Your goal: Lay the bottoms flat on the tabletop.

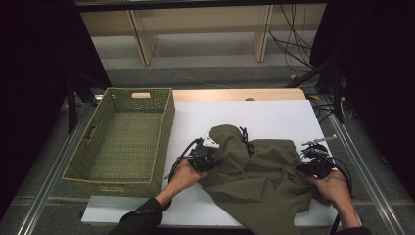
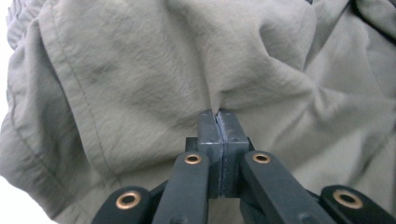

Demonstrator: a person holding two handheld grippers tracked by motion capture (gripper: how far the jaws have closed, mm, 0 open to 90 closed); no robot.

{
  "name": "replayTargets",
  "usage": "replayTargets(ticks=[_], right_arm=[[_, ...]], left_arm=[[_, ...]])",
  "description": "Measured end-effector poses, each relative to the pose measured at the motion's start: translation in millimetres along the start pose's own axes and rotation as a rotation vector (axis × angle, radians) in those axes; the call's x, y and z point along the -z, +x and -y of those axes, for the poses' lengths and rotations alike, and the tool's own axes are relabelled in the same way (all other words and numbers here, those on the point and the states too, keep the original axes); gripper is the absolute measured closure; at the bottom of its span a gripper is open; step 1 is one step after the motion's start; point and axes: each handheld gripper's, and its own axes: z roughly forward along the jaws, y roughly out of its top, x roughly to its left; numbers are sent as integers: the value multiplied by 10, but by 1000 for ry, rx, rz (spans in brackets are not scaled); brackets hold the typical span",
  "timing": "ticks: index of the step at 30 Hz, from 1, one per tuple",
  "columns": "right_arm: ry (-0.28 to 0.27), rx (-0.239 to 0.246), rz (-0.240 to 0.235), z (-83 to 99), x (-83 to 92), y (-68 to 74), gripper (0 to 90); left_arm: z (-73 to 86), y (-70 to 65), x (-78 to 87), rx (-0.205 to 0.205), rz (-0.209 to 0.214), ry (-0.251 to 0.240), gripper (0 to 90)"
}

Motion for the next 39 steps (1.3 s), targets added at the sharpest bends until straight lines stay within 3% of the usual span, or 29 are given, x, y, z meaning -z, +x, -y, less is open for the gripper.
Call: replayTargets(ticks=[11, 19, 20, 23, 25, 28, 31, 35, 36, 39], right_arm=[[32, 48, -23, 311, 126, 148, 884], [21, 28, -58, 418, 204, 143, 867], [20, 31, -58, 412, 213, 137, 834], [-8, 8, -63, 359, 258, 105, 603], [-55, -5, -59, 294, 330, 78, 491], [-142, -13, -42, 180, 473, 28, 466], [-225, -56, -21, 8, 578, -67, 459], [-239, -109, -10, -169, 509, -192, 432], [-236, -120, -19, -203, 468, -216, 427], [-190, -130, -3, -278, 318, -251, 404]], left_arm=[[186, -102, 160, -12, 36, 19, 894], [304, -223, 265, -13, 72, 35, 893], [307, -230, 279, -9, 69, 32, 892], [285, -218, 302, 12, 62, 17, 882], [261, -208, 334, 10, 45, -1, 866], [176, -160, 441, 39, 8, -55, 793], [84, -90, 530, 69, -17, -98, 696], [-43, 14, 591, 101, -95, -113, 560], [-79, 57, 586, 128, -123, -119, 524], [-138, 165, 527, 162, -157, -119, 447]])
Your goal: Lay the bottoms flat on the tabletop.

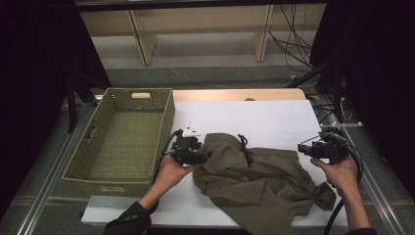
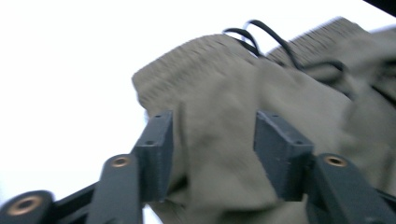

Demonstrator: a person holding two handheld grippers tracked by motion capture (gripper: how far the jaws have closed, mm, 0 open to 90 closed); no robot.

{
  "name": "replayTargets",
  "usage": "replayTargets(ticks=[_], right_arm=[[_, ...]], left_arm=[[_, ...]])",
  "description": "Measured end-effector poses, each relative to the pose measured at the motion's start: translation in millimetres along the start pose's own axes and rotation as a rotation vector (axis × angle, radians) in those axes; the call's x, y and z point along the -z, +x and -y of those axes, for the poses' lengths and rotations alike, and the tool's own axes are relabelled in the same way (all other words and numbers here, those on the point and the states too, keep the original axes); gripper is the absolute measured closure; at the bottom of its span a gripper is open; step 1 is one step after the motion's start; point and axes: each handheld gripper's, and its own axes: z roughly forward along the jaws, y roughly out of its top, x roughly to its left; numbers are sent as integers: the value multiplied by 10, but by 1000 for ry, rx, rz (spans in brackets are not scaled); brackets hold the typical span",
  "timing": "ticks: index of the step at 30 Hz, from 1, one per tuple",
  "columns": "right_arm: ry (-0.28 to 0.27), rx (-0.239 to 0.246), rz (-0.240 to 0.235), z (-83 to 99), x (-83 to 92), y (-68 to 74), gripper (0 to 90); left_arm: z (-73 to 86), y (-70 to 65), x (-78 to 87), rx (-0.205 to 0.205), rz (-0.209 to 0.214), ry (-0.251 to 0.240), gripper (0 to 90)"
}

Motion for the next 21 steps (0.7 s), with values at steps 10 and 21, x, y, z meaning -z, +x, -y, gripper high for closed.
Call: replayTargets(ticks=[10, 21], right_arm=[[169, -8, -18, 124, -422, -72, 413], [278, -10, -38, 206, -583, -19, 500]], left_arm=[[-19, 145, -381, 58, -59, 128, 312], [138, 239, -565, 127, 21, 236, 398]])
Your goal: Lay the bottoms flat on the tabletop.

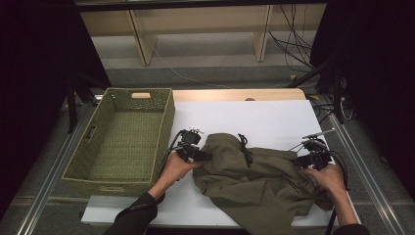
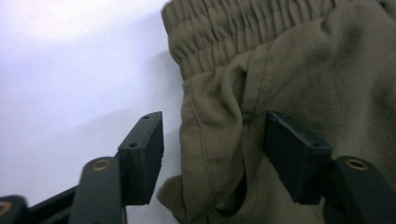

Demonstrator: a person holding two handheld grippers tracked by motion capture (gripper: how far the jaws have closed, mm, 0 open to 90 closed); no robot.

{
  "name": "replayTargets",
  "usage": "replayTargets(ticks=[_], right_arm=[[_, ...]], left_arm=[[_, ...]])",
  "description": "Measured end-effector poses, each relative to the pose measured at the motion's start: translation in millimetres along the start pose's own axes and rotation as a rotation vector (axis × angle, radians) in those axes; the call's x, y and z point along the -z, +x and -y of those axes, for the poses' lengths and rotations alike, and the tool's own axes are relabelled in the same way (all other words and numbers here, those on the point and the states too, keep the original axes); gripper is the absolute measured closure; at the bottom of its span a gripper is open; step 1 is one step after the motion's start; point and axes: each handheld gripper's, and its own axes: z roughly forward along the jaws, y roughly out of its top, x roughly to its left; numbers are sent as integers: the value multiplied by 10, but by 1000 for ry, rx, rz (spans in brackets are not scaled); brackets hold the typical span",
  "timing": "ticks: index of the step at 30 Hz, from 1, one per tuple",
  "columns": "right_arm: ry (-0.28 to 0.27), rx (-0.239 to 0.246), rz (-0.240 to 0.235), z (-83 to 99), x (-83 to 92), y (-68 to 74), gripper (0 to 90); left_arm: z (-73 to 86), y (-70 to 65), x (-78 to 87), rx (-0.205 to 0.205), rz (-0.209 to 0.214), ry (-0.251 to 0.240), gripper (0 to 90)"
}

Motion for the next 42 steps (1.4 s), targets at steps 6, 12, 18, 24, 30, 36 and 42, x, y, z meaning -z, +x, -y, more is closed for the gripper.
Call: replayTargets(ticks=[6, 12, 18, 24, 30, 36, 42], right_arm=[[-3, -2, 9, 7, -19, 32, 622], [-15, 21, 2, 4, -7, 48, 833], [-142, 50, 32, -33, 216, 71, 847], [-320, 100, 142, -121, 555, 91, 847], [-419, 108, 139, -266, 746, 109, 846], [-462, 135, 177, -537, 858, 149, 845], [-510, 113, 172, -800, 958, 134, 844]], left_arm=[[42, 18, -68, -11, 54, 33, 652], [50, -71, -50, -67, 40, 14, 867], [21, -93, 128, -77, 20, -59, 873], [-56, -93, 322, -77, 3, -146, 874], [-176, -126, 465, -74, 3, -208, 874], [-422, -51, 614, -24, 2, -273, 874], [-651, 76, 709, 3, -38, -299, 874]])
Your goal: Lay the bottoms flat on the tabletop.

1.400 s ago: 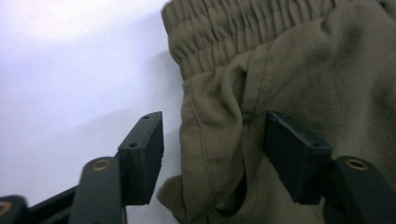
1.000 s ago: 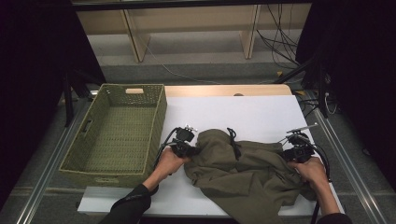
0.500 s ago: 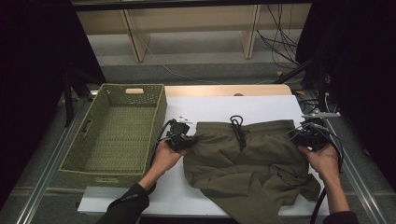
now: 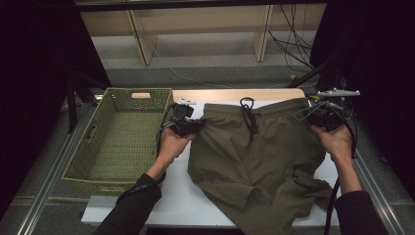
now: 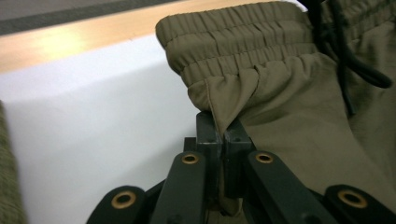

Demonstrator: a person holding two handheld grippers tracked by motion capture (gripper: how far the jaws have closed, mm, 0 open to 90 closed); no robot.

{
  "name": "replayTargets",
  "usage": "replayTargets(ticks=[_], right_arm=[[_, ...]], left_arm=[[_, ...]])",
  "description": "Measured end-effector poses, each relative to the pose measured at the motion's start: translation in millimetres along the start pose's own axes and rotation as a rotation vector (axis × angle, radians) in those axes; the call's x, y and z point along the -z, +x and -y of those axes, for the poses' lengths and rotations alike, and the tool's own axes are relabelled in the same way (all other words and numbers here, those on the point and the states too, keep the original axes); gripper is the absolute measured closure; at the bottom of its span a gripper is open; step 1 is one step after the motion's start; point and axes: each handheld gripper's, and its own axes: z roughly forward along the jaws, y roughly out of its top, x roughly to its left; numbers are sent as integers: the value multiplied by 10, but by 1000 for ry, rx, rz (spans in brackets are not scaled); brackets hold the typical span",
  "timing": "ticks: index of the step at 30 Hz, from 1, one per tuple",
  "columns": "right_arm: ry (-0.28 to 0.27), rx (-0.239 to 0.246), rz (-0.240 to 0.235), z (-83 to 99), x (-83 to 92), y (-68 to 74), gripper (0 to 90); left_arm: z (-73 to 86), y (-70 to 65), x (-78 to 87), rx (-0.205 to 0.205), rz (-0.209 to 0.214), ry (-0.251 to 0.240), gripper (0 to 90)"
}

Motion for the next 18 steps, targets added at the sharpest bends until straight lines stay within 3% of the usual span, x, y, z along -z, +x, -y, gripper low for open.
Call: replayTargets(ticks=[7, 13, 18], right_arm=[[-20, 9, 22, -315, -84, 55, 844], [-18, 17, 49, -483, -153, 85, 844], [-26, -4, 62, -576, -170, 47, 844]], left_arm=[[-186, 52, 10, 0, -44, -9, 874], [-389, 83, -23, 1, -75, -13, 874], [-505, 141, -59, -17, -110, -23, 874]])
